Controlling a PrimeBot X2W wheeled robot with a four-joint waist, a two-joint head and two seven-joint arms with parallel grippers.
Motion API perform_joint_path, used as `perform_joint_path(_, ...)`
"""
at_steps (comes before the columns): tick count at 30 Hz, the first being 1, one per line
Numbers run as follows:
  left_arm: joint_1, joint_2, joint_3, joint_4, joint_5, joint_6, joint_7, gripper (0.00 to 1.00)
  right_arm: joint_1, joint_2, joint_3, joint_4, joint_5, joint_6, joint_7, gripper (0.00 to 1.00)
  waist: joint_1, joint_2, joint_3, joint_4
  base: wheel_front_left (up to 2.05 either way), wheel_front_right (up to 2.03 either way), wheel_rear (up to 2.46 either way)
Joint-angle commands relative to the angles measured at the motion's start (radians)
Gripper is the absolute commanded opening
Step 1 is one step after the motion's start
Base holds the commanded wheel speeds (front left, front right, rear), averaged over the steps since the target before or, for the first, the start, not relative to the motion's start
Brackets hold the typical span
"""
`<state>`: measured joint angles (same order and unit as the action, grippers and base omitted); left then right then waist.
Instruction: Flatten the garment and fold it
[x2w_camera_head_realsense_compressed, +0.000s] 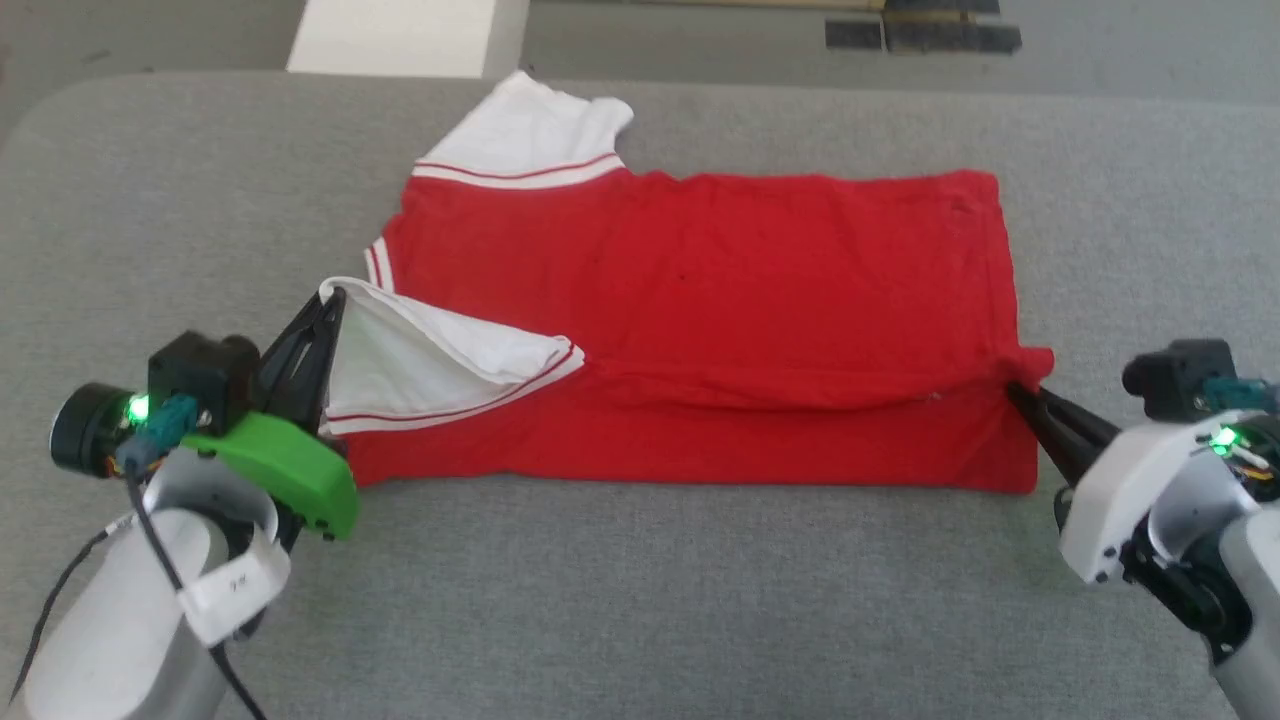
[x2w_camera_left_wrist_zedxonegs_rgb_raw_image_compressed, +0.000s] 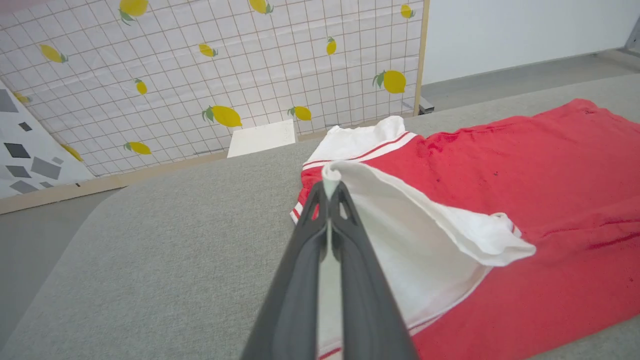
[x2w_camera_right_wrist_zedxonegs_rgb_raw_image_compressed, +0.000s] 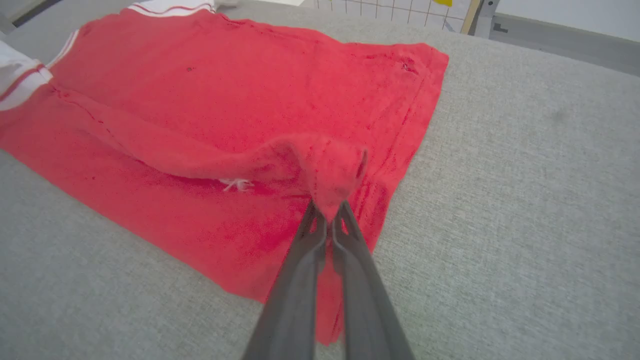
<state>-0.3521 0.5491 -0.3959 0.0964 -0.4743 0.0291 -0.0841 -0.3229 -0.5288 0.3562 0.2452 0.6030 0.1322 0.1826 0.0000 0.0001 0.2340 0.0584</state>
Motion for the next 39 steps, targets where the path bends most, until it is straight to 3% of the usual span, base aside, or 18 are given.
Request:
perform_joint_path(1,-0.032,-0.007,-0.004,0.027,0.005,-0.006,0.006,0.00,-0.025,0.010,0.000,0.015,-0.014,-0.002,0.008,0.00,0.0000,-0.0001,0.039,-0.026,0.00,0.00,0.00)
perform_joint_path(13,-0.205,-0.078,-0.048,0.340,0.032,-0.034,-0.015,0.00,-0.110,0.068,0.029,0.125,-0.063,-0.002,0.019,0.00,0.0000,-0.0001,0.092,-0.048,0.00,0.00,0.00)
perform_joint_path(14,-0.215,-0.088,-0.050,0.370,0.031,-0.033,-0.019,0.11,-0.112,0.071,0.031,0.130,-0.061,-0.002,0.013,0.00,0.0000,-0.0001,0.091,-0.049,0.00,0.00,0.00)
perform_joint_path(15,-0.220,-0.097,-0.051,0.396,0.029,-0.031,-0.018,0.45,-0.114,0.074,0.029,0.135,-0.059,-0.002,0.007,0.00,0.0000,-0.0001,0.088,-0.049,0.00,0.00,0.00)
perform_joint_path(16,-0.224,-0.108,-0.052,0.429,0.023,-0.028,-0.011,1.00,-0.116,0.079,0.026,0.142,-0.059,-0.002,-0.001,0.00,0.0000,-0.0001,0.082,-0.051,0.00,0.00,0.00)
perform_joint_path(17,-0.228,-0.115,-0.051,0.448,0.019,-0.028,-0.016,1.00,-0.118,0.082,0.026,0.144,-0.062,-0.002,-0.009,0.43,0.0000,-0.0001,0.078,-0.051,0.00,0.00,0.00)
perform_joint_path(18,-0.231,-0.124,-0.047,0.469,0.013,-0.025,-0.028,1.00,-0.119,0.085,0.026,0.150,-0.066,-0.002,-0.015,1.00,0.0000,-0.0001,0.069,-0.052,0.00,0.00,0.00)
perform_joint_path(29,-0.138,-0.195,-0.010,0.510,-0.063,0.002,-0.108,1.00,-0.048,0.125,-0.019,0.153,-0.121,-0.002,0.045,1.00,0.0000,-0.0001,-0.051,-0.034,0.00,0.00,0.00)
perform_joint_path(35,-0.026,-0.210,0.009,0.422,-0.100,0.072,-0.075,1.00,0.027,0.215,-0.156,0.122,-0.241,-0.002,0.167,1.00,0.0000,-0.0001,-0.080,-0.024,0.00,0.00,0.00)
perform_joint_path(39,0.049,-0.189,0.006,0.355,-0.098,0.138,-0.005,1.00,0.078,0.305,-0.248,0.081,-0.340,-0.002,0.275,1.00,0.0000,-0.0001,-0.086,-0.028,0.00,0.00,0.00)
